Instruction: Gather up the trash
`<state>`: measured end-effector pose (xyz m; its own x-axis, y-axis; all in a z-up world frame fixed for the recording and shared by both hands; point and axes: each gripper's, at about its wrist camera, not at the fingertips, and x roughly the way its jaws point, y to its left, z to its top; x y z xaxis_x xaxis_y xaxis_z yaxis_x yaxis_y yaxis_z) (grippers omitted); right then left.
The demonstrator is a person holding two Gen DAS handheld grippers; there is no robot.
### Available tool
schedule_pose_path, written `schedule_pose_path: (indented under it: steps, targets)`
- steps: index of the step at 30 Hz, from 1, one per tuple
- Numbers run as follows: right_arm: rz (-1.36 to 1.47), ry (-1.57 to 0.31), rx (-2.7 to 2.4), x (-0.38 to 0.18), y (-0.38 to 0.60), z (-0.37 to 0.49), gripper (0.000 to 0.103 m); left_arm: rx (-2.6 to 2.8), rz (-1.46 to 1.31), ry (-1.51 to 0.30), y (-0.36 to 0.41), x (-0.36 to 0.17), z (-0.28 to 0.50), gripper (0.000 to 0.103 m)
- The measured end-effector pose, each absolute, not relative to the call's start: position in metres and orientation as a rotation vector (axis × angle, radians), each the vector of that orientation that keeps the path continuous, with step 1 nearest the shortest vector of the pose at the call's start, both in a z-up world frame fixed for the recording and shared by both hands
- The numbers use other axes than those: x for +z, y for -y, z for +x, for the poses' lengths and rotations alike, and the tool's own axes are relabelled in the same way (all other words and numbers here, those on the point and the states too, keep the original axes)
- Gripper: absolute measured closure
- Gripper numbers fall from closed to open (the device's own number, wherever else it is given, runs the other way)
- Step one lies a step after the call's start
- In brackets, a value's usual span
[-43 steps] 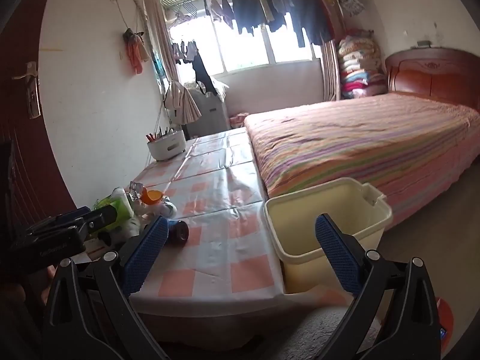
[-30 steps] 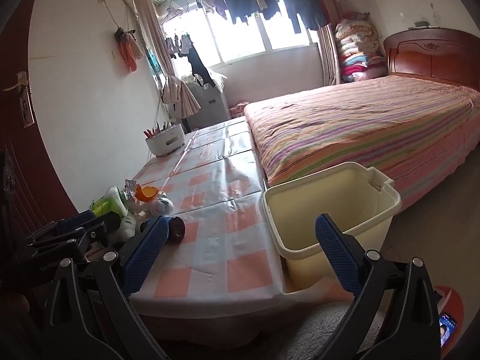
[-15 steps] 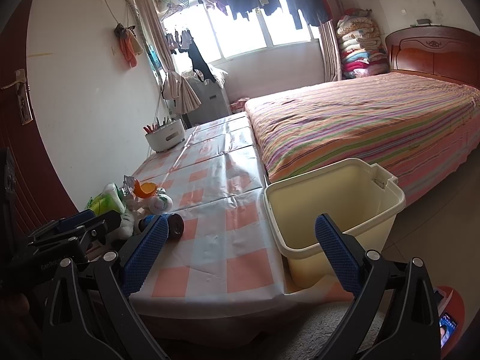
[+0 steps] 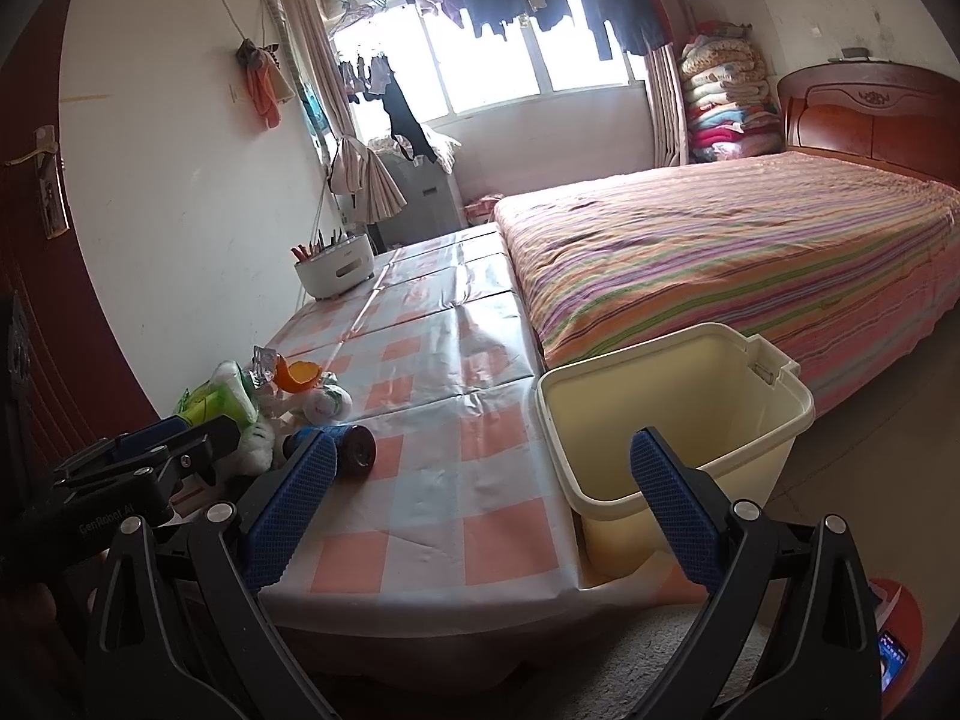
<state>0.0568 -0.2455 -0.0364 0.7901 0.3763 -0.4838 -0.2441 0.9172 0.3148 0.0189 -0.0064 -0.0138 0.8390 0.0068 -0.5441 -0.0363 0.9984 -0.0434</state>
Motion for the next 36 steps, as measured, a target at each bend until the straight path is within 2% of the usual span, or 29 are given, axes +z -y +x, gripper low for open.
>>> schedule_pose_path:
  steps: [36]
  targets:
    - [0.289, -0.641, 0.347, -0.050, 0.246, 0.070, 0.006, 0.013, -0.056, -0.616, 0.007, -0.019, 0.024, 0.030]
